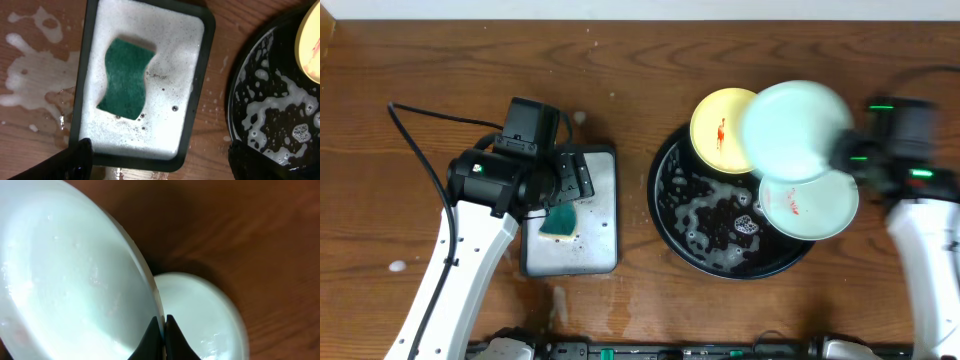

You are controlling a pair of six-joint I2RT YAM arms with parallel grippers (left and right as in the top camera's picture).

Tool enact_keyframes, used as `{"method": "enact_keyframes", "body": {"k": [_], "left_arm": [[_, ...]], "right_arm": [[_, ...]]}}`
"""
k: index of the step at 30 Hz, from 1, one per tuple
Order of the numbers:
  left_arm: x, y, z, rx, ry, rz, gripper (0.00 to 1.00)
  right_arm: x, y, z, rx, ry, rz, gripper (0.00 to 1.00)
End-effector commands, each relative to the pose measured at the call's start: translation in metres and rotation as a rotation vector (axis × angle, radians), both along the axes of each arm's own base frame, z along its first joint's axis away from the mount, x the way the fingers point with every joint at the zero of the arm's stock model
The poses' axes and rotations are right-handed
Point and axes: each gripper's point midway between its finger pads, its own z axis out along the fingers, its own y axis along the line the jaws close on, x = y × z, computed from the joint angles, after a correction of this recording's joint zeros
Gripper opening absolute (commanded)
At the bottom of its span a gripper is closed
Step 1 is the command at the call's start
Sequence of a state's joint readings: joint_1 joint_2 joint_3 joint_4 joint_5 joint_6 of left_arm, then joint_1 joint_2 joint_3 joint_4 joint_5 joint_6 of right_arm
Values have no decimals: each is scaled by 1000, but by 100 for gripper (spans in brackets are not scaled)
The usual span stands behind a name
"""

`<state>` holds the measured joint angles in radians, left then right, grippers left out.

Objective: Clean dirty plates on tray and stack at the side
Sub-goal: 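Carry the plate right and set it on the table beside the tray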

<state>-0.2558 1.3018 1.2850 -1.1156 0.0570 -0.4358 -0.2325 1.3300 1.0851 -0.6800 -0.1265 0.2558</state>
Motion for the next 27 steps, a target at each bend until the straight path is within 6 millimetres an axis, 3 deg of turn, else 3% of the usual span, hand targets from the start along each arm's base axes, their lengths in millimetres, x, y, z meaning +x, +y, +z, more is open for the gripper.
{"method": "enact_keyframes", "body": {"k": [1, 3, 6, 9, 12, 15, 16, 18, 20, 23, 27], "left_arm": [[0, 1, 0, 3, 1, -13, 86], [0, 1, 0, 2, 1, -13, 86], [0, 1, 0, 2, 1, -13, 86], [0, 1, 0, 2, 1, -13, 86], [0, 1, 0, 2, 1, -13, 86], [0, 1, 0, 2, 1, -13, 86], [0, 1, 0, 2, 1, -13, 86], [0, 1, 0, 3, 1, -13, 86], [0, 1, 0, 2, 1, -13, 86], [0, 1, 0, 3, 1, -13, 87], [0, 1, 0, 2, 1, -13, 86]], "right_arm": [[-7, -48, 7, 256, -79, -109, 1], [-19, -95, -5, 271, -76, -254, 1], [-37, -149, -26, 292, -60, -429, 1], [-53, -190, -52, 292, -28, -563, 1], [-72, -210, -86, 267, 71, -638, 1], [-82, -212, -113, 237, 170, -618, 2], [-82, -211, -118, 238, 183, -607, 8], [-75, -207, -117, 251, 160, -572, 42], [-62, -198, -104, 268, 98, -493, 54], [-42, -163, -68, 282, 14, -335, 52], [-38, -117, -49, 221, 70, -229, 49]]}}
